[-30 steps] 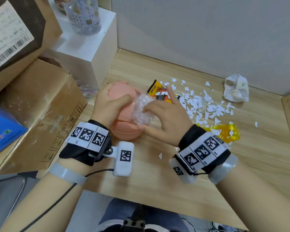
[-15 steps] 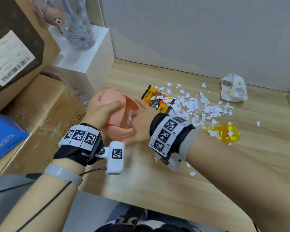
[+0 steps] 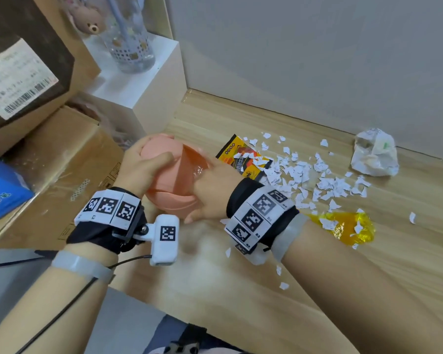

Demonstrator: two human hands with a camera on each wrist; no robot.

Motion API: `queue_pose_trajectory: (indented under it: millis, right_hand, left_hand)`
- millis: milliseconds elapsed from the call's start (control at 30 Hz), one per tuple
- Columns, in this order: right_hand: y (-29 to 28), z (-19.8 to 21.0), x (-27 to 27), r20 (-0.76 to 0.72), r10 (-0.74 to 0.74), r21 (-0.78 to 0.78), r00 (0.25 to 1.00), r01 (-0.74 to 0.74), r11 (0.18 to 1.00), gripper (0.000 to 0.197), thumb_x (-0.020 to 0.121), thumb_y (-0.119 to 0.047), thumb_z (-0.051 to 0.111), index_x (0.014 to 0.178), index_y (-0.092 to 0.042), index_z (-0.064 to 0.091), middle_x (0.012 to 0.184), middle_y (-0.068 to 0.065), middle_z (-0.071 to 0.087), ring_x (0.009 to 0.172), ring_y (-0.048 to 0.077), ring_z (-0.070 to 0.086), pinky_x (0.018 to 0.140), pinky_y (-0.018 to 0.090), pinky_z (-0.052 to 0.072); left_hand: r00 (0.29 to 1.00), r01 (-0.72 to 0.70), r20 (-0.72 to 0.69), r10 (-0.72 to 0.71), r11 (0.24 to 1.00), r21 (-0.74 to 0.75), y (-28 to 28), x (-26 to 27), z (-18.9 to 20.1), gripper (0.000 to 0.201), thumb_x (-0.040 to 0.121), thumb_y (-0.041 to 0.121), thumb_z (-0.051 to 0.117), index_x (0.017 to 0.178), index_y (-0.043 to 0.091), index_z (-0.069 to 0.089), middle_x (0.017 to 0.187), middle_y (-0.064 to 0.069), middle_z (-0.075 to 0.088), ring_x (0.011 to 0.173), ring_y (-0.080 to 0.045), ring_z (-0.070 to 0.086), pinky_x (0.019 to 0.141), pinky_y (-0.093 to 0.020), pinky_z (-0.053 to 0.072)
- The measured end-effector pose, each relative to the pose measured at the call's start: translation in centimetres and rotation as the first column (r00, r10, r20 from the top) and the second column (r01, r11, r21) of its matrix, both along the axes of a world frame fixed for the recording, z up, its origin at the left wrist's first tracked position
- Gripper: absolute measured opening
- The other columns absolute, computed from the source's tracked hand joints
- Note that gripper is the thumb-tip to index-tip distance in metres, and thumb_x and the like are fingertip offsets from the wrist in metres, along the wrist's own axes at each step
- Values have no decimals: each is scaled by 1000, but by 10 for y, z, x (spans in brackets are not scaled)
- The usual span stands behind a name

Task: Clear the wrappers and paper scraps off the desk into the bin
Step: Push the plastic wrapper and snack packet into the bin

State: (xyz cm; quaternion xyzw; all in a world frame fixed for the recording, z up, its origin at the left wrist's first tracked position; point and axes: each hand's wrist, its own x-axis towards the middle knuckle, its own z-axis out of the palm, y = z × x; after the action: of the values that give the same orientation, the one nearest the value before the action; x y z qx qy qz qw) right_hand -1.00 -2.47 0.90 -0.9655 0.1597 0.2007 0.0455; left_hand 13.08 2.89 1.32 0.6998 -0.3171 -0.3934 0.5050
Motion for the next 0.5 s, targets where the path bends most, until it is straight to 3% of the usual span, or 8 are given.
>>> queue_pose_trajectory:
  millis: [100,167,200,267,333,400,433,500]
  right_hand:
    - [-4,-6,9,-80,-59,134,995,69,989,49,76,-61,53,86,-14,63,89,9,67,93,20,60,110,43,22]
    - [-9,-3,17,-109,-166,276,980,190,942,42,81,-46,58,104,-11,60,112,8,61,115,22,51,94,22,34]
    - [-11,-4,21,-65,-161,266,985,173,948,40,83,-46,56,100,-11,61,110,7,61,118,21,48,99,15,30]
    - [-15,-5,26,23,-99,207,995,92,974,41,79,-56,54,67,-17,58,76,3,65,102,21,58,116,34,12]
    - [-20,-11,22,190,-142,273,972,87,958,33,76,-51,59,65,-19,61,68,2,64,91,19,60,116,43,12]
    - [-27,-19,10,473,-313,403,824,113,908,21,75,-37,64,83,-17,69,87,4,68,94,22,59,104,42,34]
    - [-31,-25,2,580,-464,466,669,195,863,19,74,-29,67,86,-15,69,95,5,65,96,23,58,95,38,41]
    - [-40,-41,-16,607,-702,564,373,421,711,19,73,-18,69,92,-15,66,107,7,56,102,22,54,89,34,44]
  left_hand:
    - [1000,11,1,-11,1000,-5,-2,1,-3,29,59,21,60,86,32,62,93,15,61,86,-3,53,67,-20,42]
    - [1000,5,2,-5,1000,-5,-4,3,-4,30,59,21,60,88,30,63,93,16,61,86,-1,53,66,-15,44]
    - [1000,-6,5,7,1000,-8,-5,6,-5,32,59,22,60,90,29,63,93,15,61,86,-2,54,66,-12,44]
    - [999,-22,24,23,1000,-11,-9,15,-6,37,59,23,62,96,26,63,97,9,62,90,-6,54,70,-15,44]
    - [999,-6,45,6,1000,-14,-14,23,-5,38,60,23,64,98,25,63,101,2,63,91,-8,55,72,-19,44]
    - [999,1,48,1,1000,-31,-19,30,-6,39,62,18,67,101,21,63,99,3,63,85,2,56,72,-15,45]
    - [999,-1,41,3,999,-44,-21,33,-8,40,65,13,69,104,19,63,97,4,62,78,9,56,71,-11,45]
    - [1000,5,22,-4,998,-58,-22,35,-11,39,68,8,70,105,18,62,96,6,63,71,14,56,69,-6,45]
